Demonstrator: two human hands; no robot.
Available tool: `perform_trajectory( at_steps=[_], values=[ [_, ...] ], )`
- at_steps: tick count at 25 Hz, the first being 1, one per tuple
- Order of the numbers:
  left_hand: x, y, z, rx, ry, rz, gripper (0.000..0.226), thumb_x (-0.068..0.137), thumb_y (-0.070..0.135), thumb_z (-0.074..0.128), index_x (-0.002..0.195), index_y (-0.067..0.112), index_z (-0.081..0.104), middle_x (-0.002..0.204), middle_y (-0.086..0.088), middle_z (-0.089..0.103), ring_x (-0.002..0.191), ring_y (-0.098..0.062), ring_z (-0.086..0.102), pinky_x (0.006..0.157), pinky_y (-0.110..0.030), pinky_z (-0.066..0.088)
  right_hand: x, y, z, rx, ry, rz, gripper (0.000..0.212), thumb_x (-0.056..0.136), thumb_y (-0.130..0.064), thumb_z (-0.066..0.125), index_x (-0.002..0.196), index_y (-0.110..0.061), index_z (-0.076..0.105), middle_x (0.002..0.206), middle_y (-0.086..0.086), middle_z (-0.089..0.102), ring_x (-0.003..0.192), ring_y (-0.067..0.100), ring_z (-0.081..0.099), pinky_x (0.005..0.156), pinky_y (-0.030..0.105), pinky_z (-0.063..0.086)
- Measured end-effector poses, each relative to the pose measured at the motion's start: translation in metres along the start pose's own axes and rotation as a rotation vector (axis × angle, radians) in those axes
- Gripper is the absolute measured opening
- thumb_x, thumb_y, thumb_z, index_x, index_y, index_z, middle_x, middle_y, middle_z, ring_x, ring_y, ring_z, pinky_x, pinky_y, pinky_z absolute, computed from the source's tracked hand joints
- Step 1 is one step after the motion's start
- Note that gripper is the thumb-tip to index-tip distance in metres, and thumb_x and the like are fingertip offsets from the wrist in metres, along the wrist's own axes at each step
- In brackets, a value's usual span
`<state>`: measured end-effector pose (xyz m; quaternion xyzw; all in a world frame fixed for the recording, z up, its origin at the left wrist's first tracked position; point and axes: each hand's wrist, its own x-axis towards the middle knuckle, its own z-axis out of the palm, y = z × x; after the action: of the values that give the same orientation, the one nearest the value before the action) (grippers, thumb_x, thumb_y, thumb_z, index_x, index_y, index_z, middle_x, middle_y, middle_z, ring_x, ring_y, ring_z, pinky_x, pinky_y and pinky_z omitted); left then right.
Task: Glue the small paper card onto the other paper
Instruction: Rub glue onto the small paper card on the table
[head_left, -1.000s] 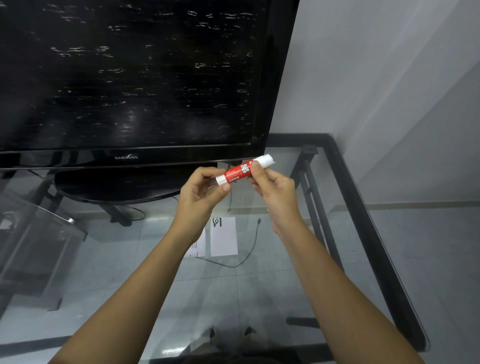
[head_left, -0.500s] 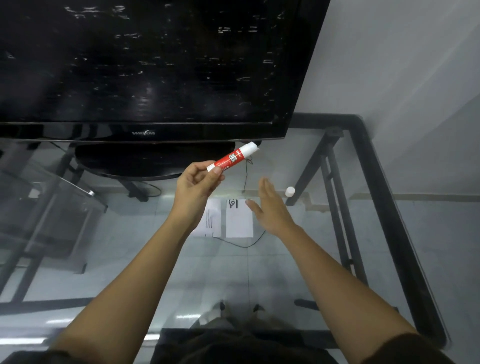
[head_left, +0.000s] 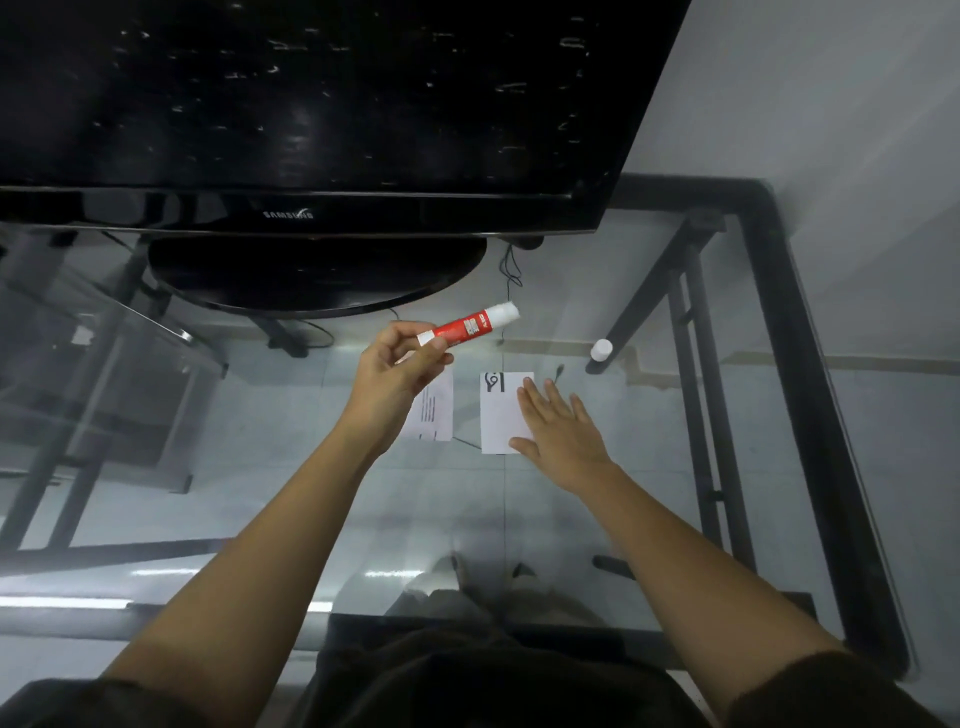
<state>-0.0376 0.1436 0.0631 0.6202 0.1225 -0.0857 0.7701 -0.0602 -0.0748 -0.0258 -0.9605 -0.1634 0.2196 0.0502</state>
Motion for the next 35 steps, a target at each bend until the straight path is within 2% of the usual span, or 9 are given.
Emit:
perform_trajectory(
  at_steps=[3,6,10,13,19,23,28,32,35],
  values=[
    [-0.002,-0.026,-0.003,0.056,-0.085,-0.091,0.009,0.088,0.011,0.057,0.092,0.019,0.061,0.091,-0.005,0.065,0.078,-0.013,0.068,0.072,-0.019,0.052,-0.017,0.008,0.008,0.123,0.068,0.019,0.069,0.093,-0.044,0.04,0.146,-0.013,0.007,0.157,0.004,0.001,0.144,0.023,0.0,0.115,0.042,0.002],
    [-0.005,-0.049,-0.004,0.074,-0.044,-0.234,0.014,0.09,0.012,0.053,0.092,0.016,0.066,0.08,-0.002,0.068,0.068,-0.009,0.065,0.065,-0.019,0.05,-0.021,0.007,0.01,0.147,0.144,0.056,0.065,0.091,-0.043,0.047,0.144,-0.013,0.021,0.154,0.009,0.015,0.141,0.026,0.012,0.114,0.047,0.008],
    [-0.004,-0.061,0.006,-0.123,0.073,-0.396,0.016,0.09,0.017,0.05,0.083,0.014,0.064,0.073,-0.001,0.057,0.054,-0.007,0.053,0.051,-0.018,0.046,-0.022,0.01,0.017,0.209,0.114,0.052,0.067,0.093,-0.045,0.04,0.145,-0.016,0.011,0.156,0.003,0.009,0.143,0.021,0.0,0.114,0.047,0.002],
    [-0.002,-0.063,0.016,-0.113,0.116,-0.468,0.015,0.09,0.025,0.048,0.084,0.013,0.054,0.075,-0.004,0.056,0.052,-0.009,0.054,0.053,-0.02,0.049,-0.022,0.013,0.018,0.308,0.112,0.055,0.072,0.091,-0.043,0.045,0.145,-0.013,0.009,0.156,0.002,0.009,0.143,0.02,0.0,0.114,0.046,-0.001],
    [-0.005,-0.058,0.024,0.39,-0.009,-0.118,0.025,0.078,0.024,0.072,0.088,0.028,0.05,0.08,0.007,0.057,0.065,0.0,0.057,0.056,-0.013,0.048,-0.022,0.012,0.021,0.342,0.161,0.066,0.072,0.089,-0.046,0.048,0.145,-0.015,0.013,0.155,0.002,0.012,0.143,0.019,0.003,0.113,0.045,-0.001],
    [-0.004,-0.056,0.024,0.636,-0.13,-0.037,0.025,0.076,0.022,0.074,0.097,0.024,0.06,0.092,0.011,0.061,0.085,-0.009,0.058,0.069,-0.017,0.047,-0.022,0.014,0.022,0.354,0.172,0.049,0.071,0.09,-0.044,0.046,0.145,-0.015,0.011,0.156,0.002,0.011,0.143,0.019,0.001,0.112,0.043,-0.006],
    [-0.002,-0.05,0.02,0.849,-0.34,0.168,0.023,0.077,0.029,0.073,0.098,0.027,0.063,0.095,0.017,0.063,0.086,0.006,0.059,0.07,-0.004,0.046,-0.022,0.018,0.024,0.392,0.144,0.026,0.07,0.091,-0.038,0.045,0.146,-0.016,0.008,0.156,0.001,0.007,0.143,0.017,-0.004,0.11,0.038,-0.011],
    [0.002,-0.048,0.015,0.933,-0.463,0.146,0.022,0.074,0.026,0.074,0.094,0.02,0.066,0.09,0.009,0.068,0.081,0.001,0.064,0.072,-0.011,0.052,-0.022,0.019,0.022,0.411,0.148,0.021,0.071,0.09,-0.039,0.048,0.146,-0.016,0.009,0.156,0.0,0.007,0.143,0.016,-0.003,0.111,0.038,-0.01],
    [0.006,-0.048,0.016,1.008,-0.554,0.161,0.021,0.074,0.023,0.074,0.094,0.019,0.066,0.089,0.008,0.067,0.078,-0.005,0.064,0.072,-0.007,0.049,-0.022,0.019,0.023,0.409,0.156,0.023,0.072,0.09,-0.039,0.049,0.145,-0.016,0.01,0.156,0.0,0.007,0.143,0.016,-0.003,0.11,0.037,-0.011]
  ],
)
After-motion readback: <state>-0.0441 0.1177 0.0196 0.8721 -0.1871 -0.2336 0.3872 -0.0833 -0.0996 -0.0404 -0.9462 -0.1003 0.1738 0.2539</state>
